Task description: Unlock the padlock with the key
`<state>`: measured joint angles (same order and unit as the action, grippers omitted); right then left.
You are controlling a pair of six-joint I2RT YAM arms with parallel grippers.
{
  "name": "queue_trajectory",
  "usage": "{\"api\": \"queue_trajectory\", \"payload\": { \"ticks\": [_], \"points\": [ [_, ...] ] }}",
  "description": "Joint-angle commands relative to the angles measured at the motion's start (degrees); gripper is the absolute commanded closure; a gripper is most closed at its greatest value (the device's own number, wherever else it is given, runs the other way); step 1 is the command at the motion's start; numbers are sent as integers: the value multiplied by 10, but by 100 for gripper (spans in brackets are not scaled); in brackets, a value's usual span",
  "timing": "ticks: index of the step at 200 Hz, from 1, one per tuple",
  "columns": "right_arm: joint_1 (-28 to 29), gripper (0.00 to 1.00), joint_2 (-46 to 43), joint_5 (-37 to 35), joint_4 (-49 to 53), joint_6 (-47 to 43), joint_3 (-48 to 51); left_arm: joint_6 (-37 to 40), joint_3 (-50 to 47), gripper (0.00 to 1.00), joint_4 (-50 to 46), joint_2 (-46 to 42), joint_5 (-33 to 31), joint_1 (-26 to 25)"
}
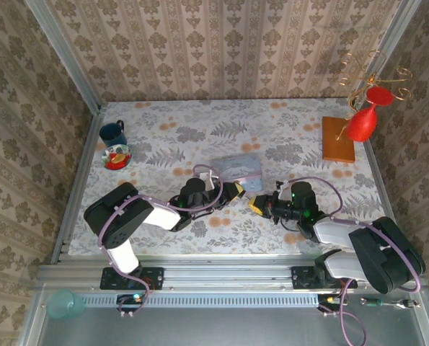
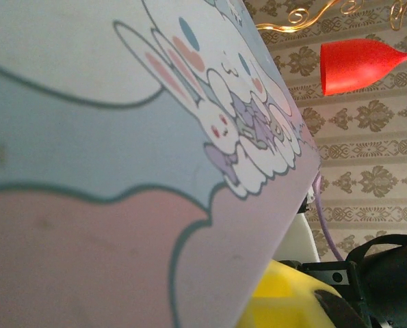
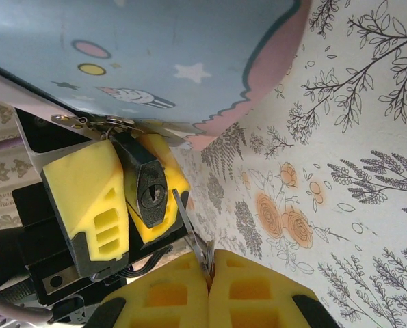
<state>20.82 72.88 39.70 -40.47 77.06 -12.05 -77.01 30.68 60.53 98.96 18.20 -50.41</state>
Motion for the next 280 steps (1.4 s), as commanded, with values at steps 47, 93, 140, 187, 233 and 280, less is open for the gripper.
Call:
{"api": "queue_trajectory", "payload": {
  "ticks": [47,93,140,187,233,280],
  "points": [
    [-3,100,0,22,-23,14,-13,-13,-5,92,92,13,1,2],
    [-3,100,-3,21,-26,18,-16,-18,-4,92,104,23,3,0],
    [-3,100,6,23,-32,19,-20,-16,3,92,101,24,6,-4],
    [-3,100,15,26,-35,19,-28,-18,5,92,103,24,6,-6],
    [-2,100,43,33,-68,30,-31,-21,10,92,103,21,12,-10],
    [-12,100,55,41,-77,31,-35,-21,10,92,105,17,14,-12]
  ]
}}
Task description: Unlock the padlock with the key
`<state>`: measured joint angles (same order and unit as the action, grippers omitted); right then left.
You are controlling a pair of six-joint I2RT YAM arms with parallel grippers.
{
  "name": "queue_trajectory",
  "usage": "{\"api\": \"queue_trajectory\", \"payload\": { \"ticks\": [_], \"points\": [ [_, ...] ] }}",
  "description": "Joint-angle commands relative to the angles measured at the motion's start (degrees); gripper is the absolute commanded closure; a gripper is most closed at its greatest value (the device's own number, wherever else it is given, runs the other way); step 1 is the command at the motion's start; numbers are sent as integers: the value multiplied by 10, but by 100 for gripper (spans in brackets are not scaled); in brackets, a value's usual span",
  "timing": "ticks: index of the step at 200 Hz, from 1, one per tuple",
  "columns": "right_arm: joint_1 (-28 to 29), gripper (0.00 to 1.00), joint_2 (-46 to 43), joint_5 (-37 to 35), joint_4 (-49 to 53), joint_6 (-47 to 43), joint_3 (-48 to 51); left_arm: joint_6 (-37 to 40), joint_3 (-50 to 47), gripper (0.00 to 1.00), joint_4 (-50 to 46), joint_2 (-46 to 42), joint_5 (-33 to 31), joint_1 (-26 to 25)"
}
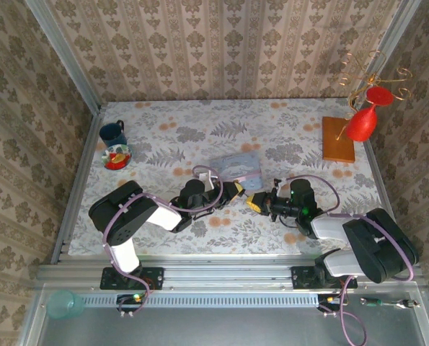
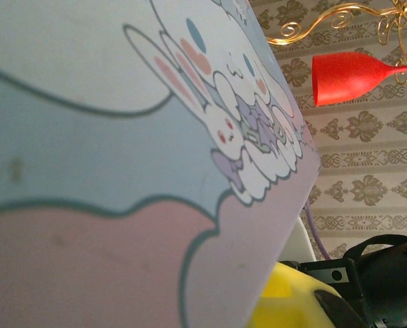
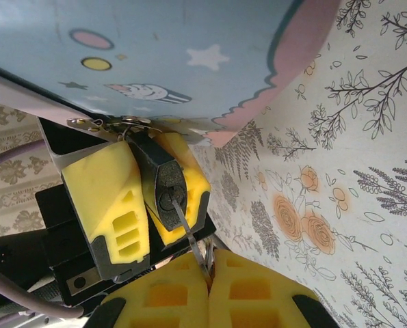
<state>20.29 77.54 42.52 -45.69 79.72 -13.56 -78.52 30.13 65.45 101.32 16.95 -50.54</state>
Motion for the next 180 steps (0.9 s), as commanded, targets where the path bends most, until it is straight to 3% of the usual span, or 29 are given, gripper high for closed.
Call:
{"api": "queue_trajectory", "payload": {
  "ticks": [1,108,141,180],
  "points": [
    [-7,100,9,13,-25,4,-19,-6,15,92,56,-7,26,-11],
    [-44,100,92,57,-94,6,-28,7,48,92,65,-20,62,-21],
    [-85,100,118,89,-150,31,-24,6,48,92,71,-20,68,-20],
    [-60,100,106,88,-106,11,-43,8,58,92,70,-18,71,-24]
  ]
}}
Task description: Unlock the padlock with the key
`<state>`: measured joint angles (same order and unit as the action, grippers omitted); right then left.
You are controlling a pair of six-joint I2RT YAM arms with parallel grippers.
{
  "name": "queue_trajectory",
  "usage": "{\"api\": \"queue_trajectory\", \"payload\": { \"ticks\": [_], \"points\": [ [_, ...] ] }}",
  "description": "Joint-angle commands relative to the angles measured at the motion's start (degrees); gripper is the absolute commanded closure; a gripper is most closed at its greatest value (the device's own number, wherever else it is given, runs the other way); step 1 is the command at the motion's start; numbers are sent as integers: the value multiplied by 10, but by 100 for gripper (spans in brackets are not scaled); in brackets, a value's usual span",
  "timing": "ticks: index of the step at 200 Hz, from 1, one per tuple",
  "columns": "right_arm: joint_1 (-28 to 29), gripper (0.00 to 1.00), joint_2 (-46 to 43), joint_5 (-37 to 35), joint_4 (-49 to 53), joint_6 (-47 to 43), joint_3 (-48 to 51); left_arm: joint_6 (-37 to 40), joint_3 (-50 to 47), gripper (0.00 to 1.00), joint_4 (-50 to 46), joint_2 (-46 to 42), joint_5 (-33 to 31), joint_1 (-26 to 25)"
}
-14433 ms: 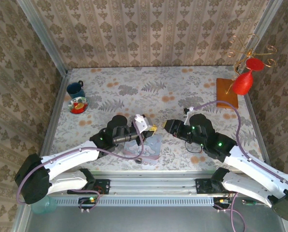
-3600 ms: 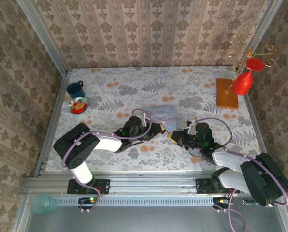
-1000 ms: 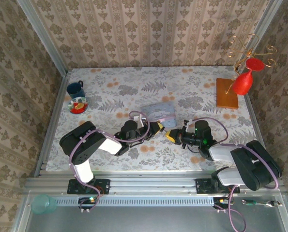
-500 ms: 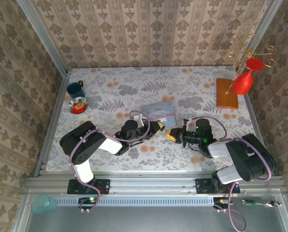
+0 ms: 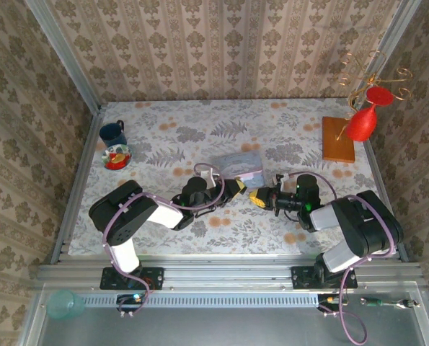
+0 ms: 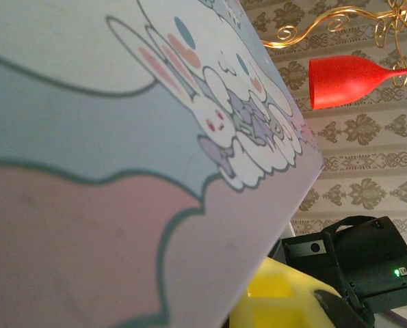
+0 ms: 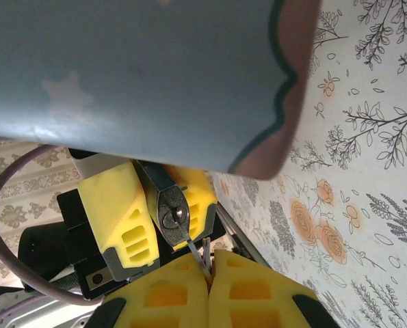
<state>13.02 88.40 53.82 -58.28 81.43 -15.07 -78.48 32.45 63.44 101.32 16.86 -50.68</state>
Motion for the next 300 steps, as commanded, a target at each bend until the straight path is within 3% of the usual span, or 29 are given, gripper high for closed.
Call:
{"api": "queue_trajectory", "payload": {
  "ticks": [1,59,111,300],
  "points": [
    [14,100,-3,-26,23,-7,-28,8,35,92,90,-17,72,-22],
    [46,100,-15,-42,55,-26,-39,7,54,92,89,-11,76,-27],
    [-15,100,12,-9,14,-13,-33,14,48,92,75,-24,80,-29],
    [-29,100,-43,4,82,-27,-43,80,54,92,-4,-10,107,-40]
  ]
}}
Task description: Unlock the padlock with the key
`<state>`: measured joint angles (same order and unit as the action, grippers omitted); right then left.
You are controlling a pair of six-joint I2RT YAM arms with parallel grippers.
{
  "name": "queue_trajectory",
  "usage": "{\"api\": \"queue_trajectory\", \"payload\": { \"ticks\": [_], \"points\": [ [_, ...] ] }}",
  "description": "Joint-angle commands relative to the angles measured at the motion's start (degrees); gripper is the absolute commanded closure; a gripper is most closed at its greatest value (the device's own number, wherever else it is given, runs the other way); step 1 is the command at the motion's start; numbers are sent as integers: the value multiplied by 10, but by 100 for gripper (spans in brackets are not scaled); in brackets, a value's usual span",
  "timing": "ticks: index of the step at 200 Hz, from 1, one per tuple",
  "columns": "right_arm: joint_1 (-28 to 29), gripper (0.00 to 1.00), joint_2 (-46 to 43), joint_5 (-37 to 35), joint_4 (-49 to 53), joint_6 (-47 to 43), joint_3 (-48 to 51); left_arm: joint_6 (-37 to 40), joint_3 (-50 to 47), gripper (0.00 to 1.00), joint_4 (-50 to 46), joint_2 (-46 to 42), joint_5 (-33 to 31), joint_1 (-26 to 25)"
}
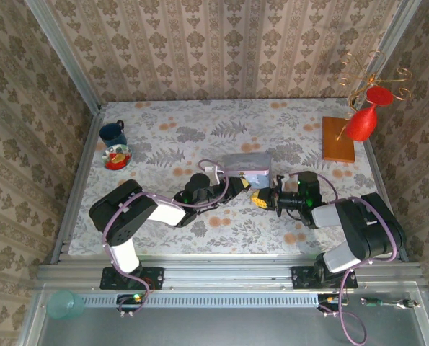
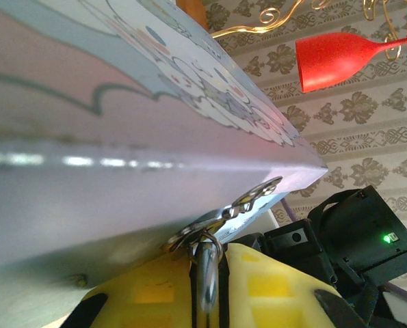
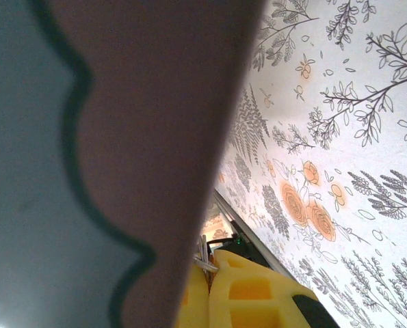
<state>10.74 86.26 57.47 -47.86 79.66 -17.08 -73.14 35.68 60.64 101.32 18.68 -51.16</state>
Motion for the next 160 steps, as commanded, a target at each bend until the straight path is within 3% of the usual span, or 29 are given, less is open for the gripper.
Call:
{"api": "queue_trajectory", "payload": {
  "ticks": [1,86,160],
  "points": [
    [-5,100,-21,-32,-22,-9,-23,27,22,92,24,-10,89,-35],
    [-2,100,-57,-42,28,-30,-22,75,-5,92,-43,-20,94,-42],
    [15,100,-62,-55,22,-24,-16,81,-5,92,-38,-13,96,-48]
  ]
}}
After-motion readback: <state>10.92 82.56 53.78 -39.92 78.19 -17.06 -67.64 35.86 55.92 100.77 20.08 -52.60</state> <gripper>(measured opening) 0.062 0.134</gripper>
